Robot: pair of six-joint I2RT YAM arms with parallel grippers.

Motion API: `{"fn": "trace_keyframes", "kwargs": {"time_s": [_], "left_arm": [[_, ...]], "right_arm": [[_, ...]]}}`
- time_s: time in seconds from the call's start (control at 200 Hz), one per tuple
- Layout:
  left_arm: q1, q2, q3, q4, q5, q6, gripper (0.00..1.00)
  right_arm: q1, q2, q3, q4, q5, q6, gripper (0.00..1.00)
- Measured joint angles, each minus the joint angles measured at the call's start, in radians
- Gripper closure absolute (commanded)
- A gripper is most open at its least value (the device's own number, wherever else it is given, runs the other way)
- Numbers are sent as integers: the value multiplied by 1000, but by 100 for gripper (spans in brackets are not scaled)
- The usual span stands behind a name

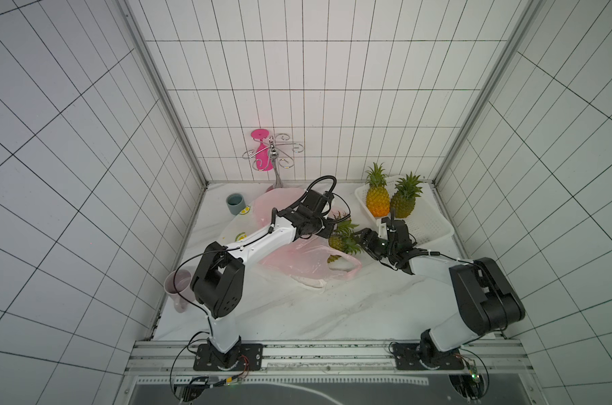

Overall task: Place the pineapple into a plastic bag & tie a knot
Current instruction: Adjust the pineapple in the plastic bag.

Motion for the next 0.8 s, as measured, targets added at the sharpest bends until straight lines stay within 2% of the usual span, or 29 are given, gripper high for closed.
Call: {"fn": "trace_keyframes", "kwargs": {"time_s": [0.05, 0.09, 0.24, 0.415, 0.6, 0.8], "left_arm": [[0, 0, 0, 0, 0, 0, 100], [0, 0, 0, 0, 0, 0, 100], [0, 0, 0, 0, 0, 0, 100], [0, 0, 0, 0, 0, 0, 100], [0, 0, 0, 1, -1, 0, 100], [2, -5, -10, 7, -7, -2, 100]], "right_arm": [[5, 20, 2, 43, -12, 21, 23], [8, 37, 3, 80, -15, 38, 28], [36, 100, 3, 229, -35, 120, 65], [74, 147, -16, 348, -53, 229, 100], [80, 139, -88, 492, -72, 321, 100], [75, 97, -210, 723, -97, 507, 100]]}}
